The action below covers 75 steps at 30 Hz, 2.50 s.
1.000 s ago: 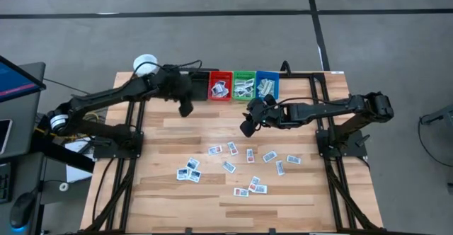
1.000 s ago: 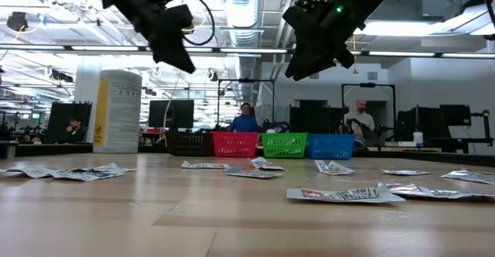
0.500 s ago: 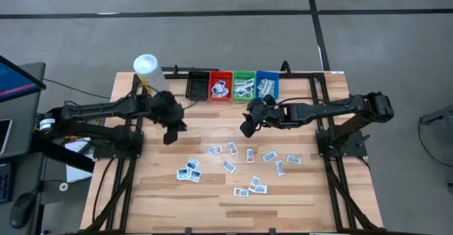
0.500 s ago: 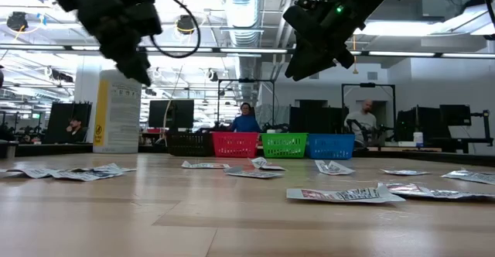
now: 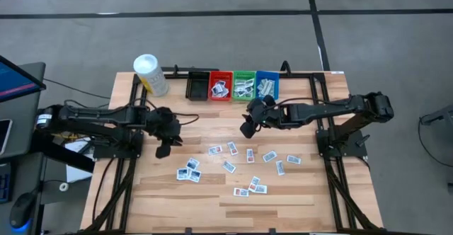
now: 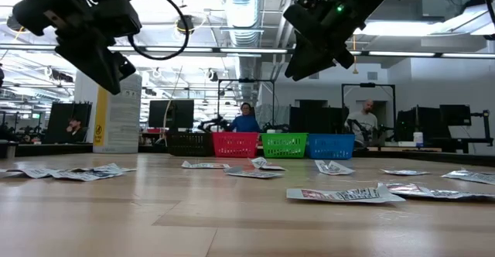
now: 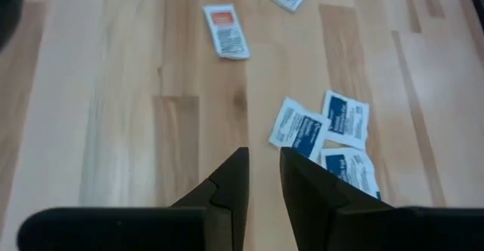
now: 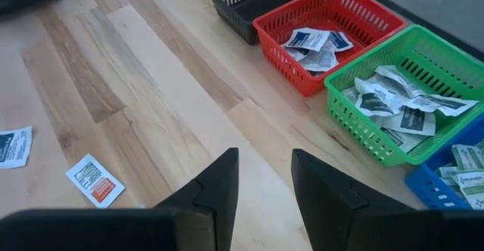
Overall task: Pick & Place First Aid Supplies
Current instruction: Put the bottom left alcohol pad into the red bin
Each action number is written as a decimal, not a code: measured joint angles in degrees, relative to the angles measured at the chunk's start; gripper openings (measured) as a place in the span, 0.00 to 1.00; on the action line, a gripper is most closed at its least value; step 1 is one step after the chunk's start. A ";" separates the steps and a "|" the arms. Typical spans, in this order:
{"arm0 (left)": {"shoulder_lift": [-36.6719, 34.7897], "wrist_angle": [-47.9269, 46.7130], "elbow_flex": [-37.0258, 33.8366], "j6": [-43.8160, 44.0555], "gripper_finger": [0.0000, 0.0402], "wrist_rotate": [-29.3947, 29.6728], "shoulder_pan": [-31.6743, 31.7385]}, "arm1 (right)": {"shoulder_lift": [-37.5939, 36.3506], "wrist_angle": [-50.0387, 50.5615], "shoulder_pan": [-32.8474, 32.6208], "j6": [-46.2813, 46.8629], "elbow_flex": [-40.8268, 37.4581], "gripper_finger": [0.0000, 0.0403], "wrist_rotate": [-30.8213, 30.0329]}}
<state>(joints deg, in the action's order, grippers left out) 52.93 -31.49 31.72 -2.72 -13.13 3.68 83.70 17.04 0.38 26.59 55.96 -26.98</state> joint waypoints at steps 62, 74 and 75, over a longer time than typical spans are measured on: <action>-5.20 0.04 -0.15 10.76 0.19 10.87 -29.01 | 0.00 -2.45 -5.52 -0.04 -0.02 0.29 0.33; 4.88 3.49 -0.15 22.52 0.19 17.06 -33.78 | 0.00 -2.32 -11.64 -0.07 -0.02 0.29 1.62; 6.66 4.47 -0.15 22.72 0.19 17.20 -33.91 | 0.00 -2.36 -12.32 -0.05 -0.02 0.29 1.62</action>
<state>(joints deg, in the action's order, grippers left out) 59.59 -27.02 31.57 20.00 4.08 -30.23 83.70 14.68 -11.94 26.54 55.94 -25.36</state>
